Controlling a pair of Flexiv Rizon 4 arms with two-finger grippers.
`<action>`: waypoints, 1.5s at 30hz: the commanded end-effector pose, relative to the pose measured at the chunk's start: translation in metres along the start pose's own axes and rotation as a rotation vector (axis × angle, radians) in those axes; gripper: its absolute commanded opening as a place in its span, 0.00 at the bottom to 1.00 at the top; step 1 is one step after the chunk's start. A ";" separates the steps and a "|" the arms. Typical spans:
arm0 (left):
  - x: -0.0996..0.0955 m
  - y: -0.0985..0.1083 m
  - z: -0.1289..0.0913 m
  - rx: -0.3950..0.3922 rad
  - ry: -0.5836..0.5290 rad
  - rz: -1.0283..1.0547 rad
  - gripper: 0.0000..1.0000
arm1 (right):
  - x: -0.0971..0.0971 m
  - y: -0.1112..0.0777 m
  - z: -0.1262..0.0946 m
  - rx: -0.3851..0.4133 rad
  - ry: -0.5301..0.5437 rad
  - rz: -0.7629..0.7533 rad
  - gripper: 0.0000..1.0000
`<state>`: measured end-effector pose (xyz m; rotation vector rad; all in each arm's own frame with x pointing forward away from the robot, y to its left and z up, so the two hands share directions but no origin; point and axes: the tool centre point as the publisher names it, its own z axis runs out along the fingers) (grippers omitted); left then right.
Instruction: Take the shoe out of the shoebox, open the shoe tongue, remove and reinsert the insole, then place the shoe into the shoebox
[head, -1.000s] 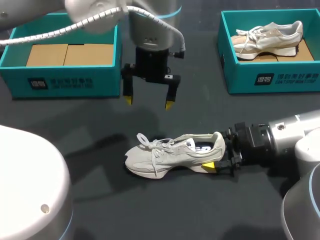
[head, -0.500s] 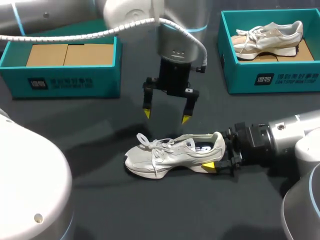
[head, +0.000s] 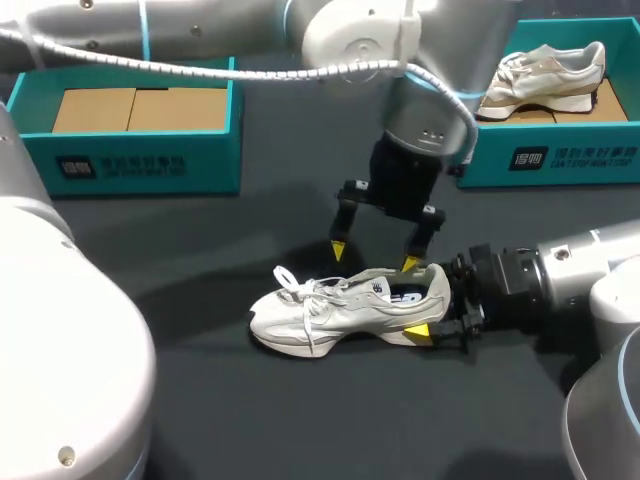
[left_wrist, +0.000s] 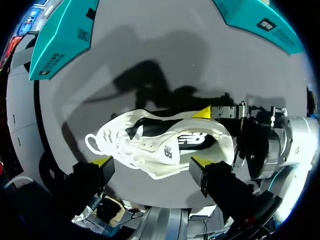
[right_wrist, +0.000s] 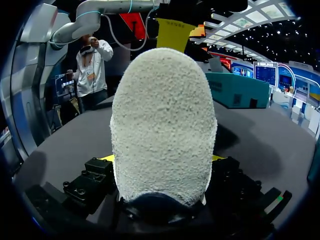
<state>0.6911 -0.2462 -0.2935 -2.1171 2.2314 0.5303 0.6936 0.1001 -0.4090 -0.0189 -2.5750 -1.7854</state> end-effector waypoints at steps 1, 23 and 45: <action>0.017 -0.003 0.009 0.001 -0.091 -0.018 0.93 | 0.000 0.001 0.000 0.004 0.000 0.000 0.00; 0.009 -0.005 0.043 -0.001 -0.236 -0.074 0.82 | 0.000 0.001 0.000 0.004 0.000 0.000 0.00; -0.026 0.015 0.035 -0.033 -0.282 -0.033 0.41 | 0.000 0.001 0.000 0.004 0.000 0.000 0.00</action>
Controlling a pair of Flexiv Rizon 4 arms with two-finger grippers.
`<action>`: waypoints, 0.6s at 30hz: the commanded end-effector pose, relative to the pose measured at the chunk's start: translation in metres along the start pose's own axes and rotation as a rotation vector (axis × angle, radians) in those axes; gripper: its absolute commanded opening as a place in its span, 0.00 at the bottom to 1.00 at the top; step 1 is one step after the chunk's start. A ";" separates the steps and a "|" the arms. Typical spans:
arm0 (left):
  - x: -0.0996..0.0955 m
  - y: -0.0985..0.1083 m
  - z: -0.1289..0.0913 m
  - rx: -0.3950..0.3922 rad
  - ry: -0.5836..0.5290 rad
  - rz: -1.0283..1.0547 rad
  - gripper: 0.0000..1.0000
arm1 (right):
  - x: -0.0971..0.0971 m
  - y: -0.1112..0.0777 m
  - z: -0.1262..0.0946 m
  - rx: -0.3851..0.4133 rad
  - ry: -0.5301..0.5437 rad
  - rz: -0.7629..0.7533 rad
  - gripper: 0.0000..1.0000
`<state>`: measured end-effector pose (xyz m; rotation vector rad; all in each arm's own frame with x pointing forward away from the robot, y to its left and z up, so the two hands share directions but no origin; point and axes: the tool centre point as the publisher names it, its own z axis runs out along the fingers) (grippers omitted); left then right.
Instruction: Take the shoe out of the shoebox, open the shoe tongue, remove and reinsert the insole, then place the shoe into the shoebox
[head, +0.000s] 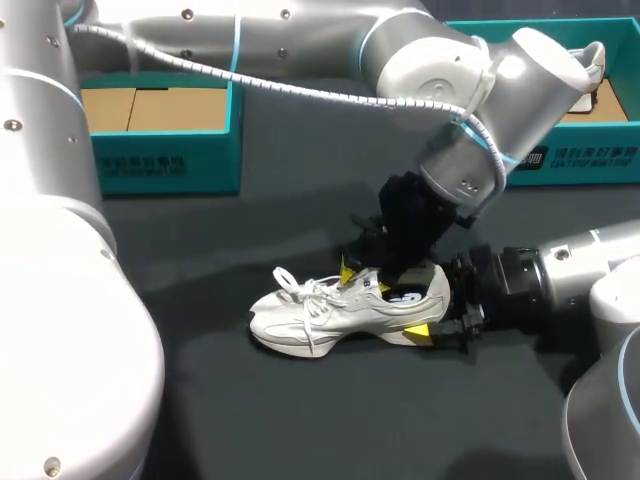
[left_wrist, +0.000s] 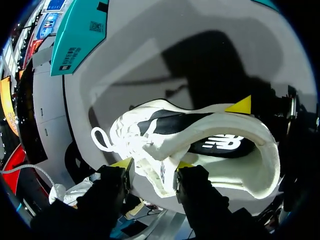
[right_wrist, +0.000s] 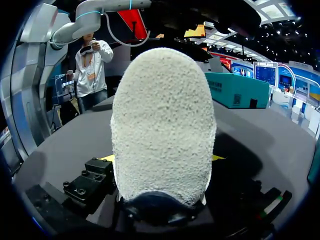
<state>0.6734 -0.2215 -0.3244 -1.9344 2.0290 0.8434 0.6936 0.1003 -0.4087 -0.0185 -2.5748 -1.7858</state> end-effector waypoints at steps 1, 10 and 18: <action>-0.013 0.005 0.000 0.012 0.028 0.002 0.40 | 0.000 0.000 0.000 0.005 0.000 0.001 0.00; -0.028 0.009 -0.001 0.035 0.089 -0.012 0.00 | 0.000 0.000 0.000 0.005 0.000 0.001 0.00; -0.055 0.005 0.005 0.030 0.246 -0.001 0.00 | 0.000 0.000 0.000 0.005 0.000 0.001 0.00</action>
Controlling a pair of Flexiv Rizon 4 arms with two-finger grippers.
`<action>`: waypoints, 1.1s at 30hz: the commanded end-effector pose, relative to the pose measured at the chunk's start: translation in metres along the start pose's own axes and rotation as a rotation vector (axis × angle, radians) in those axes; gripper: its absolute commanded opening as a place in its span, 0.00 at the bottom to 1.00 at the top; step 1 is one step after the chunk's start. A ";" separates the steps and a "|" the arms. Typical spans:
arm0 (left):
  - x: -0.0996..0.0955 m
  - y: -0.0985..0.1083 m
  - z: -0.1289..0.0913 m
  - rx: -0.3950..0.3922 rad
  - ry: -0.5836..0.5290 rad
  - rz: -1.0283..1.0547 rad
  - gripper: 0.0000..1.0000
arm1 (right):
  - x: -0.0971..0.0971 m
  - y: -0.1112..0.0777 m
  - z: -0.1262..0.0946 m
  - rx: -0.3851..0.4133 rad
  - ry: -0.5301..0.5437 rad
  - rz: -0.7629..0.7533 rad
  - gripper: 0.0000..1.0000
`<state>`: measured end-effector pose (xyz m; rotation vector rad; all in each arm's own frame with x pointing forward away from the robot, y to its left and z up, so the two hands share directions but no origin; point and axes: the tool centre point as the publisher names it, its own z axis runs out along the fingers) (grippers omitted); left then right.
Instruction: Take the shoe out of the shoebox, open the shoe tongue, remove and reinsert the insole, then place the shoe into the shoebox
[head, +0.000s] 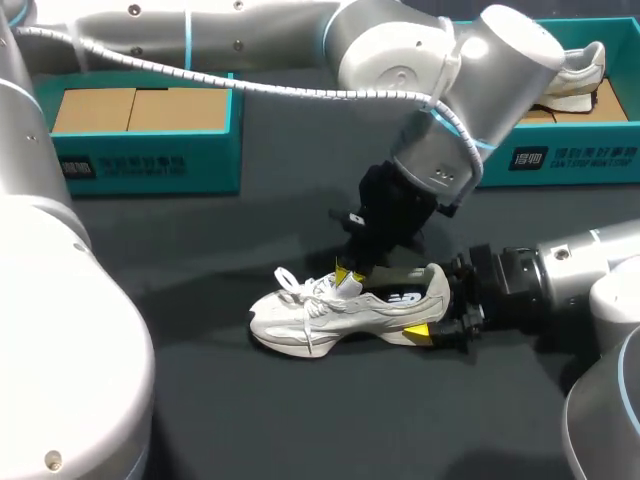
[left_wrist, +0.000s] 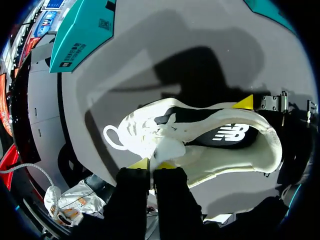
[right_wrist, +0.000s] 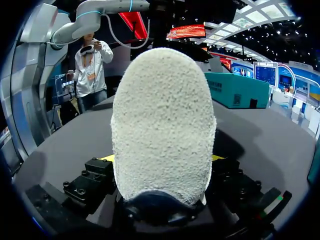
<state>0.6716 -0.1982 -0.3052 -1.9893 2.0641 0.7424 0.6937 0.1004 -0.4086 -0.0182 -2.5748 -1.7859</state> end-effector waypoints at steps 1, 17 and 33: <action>-0.029 -0.002 0.007 -0.001 0.182 0.003 0.00 | 0.000 0.000 0.000 0.005 -0.001 0.001 0.00; -0.071 -0.016 0.048 0.021 0.318 0.009 0.00 | 0.000 0.000 0.000 0.005 -0.001 0.001 0.00; -0.076 -0.016 0.081 0.057 0.262 0.059 0.45 | 0.000 0.000 0.000 0.005 -0.001 0.001 0.00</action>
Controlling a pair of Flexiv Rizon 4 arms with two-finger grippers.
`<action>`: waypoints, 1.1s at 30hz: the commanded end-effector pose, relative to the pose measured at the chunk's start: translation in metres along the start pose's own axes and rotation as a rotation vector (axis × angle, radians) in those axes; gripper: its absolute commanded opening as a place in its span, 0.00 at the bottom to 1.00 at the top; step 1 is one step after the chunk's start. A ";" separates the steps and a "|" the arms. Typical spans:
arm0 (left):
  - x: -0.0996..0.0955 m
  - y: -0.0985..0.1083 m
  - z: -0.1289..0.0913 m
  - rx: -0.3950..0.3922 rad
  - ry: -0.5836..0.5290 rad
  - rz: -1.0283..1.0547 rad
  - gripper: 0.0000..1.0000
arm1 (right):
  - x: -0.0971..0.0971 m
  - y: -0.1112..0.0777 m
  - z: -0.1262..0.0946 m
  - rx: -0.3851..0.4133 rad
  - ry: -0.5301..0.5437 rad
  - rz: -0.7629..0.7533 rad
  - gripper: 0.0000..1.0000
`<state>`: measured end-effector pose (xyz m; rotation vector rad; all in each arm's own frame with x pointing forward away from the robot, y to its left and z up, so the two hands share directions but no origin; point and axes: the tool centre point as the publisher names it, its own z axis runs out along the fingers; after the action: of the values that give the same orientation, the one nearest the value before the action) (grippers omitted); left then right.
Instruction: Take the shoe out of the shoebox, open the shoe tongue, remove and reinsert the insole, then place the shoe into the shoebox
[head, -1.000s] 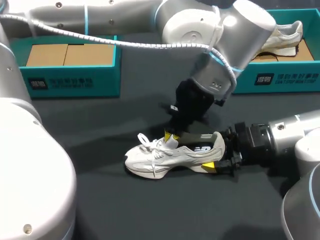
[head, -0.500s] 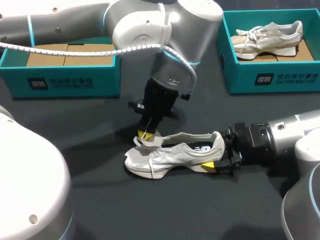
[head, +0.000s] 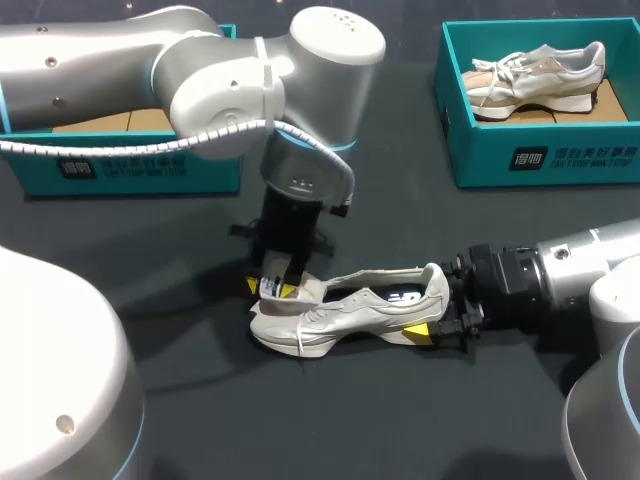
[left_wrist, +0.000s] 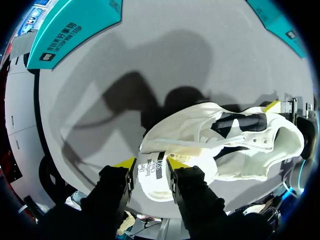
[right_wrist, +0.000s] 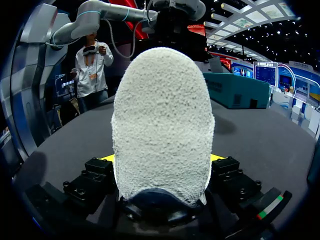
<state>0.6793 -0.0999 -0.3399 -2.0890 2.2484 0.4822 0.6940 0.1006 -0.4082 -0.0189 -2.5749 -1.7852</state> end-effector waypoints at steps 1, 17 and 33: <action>-0.008 0.002 0.007 0.011 0.024 0.007 0.47 | 0.000 0.000 0.000 0.004 -0.001 0.000 0.00; -0.023 0.000 -0.008 0.056 0.045 0.091 0.50 | 0.000 0.000 0.000 0.004 -0.001 0.000 0.00; -0.005 0.008 -0.114 0.277 0.250 0.622 0.54 | 0.000 0.000 0.000 0.004 -0.001 0.000 0.00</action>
<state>0.6939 -0.1274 -0.2378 -1.5574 2.7781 0.0125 0.6940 0.1003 -0.4088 -0.0190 -2.5753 -1.7853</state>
